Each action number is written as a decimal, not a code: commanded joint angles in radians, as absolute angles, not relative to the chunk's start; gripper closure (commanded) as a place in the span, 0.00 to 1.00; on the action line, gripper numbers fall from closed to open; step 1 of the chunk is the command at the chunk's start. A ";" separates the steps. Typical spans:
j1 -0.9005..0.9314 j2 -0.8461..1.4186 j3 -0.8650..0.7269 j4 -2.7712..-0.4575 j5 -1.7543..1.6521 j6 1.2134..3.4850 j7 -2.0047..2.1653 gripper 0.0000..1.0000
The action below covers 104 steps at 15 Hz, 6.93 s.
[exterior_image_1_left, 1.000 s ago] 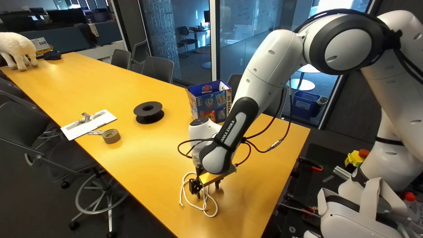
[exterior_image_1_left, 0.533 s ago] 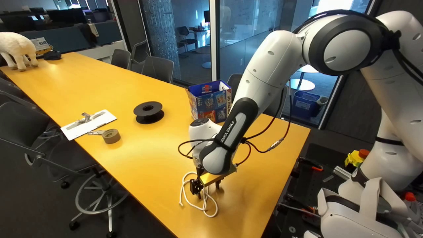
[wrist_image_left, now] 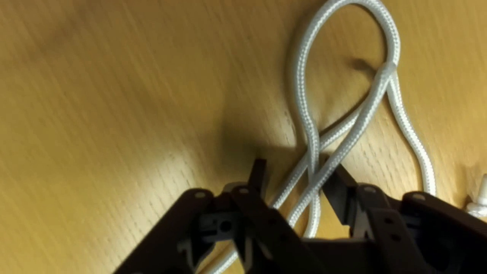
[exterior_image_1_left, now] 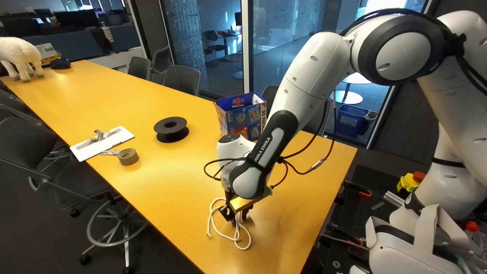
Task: Put the strings inside the box.
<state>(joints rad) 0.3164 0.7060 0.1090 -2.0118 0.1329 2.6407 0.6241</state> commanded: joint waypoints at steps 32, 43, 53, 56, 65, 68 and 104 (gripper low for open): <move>0.227 0.356 -0.350 -1.498 -0.346 2.544 1.420 0.94; -0.015 0.560 -0.271 -1.276 -0.241 2.432 1.424 0.93; -0.124 0.763 -0.182 -1.033 -0.028 2.237 1.276 0.93; -0.129 0.819 -0.170 -0.971 -0.003 2.178 1.257 0.93; -0.122 0.826 -0.166 -0.933 -0.027 1.996 1.171 0.50; -0.108 0.749 -0.167 -1.012 -0.047 1.947 1.078 0.27; -0.119 -0.750 -0.120 -2.649 -0.045 1.922 0.216 0.00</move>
<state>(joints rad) -0.0820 -0.6314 -0.1540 -2.5922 -0.0797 1.9749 0.2481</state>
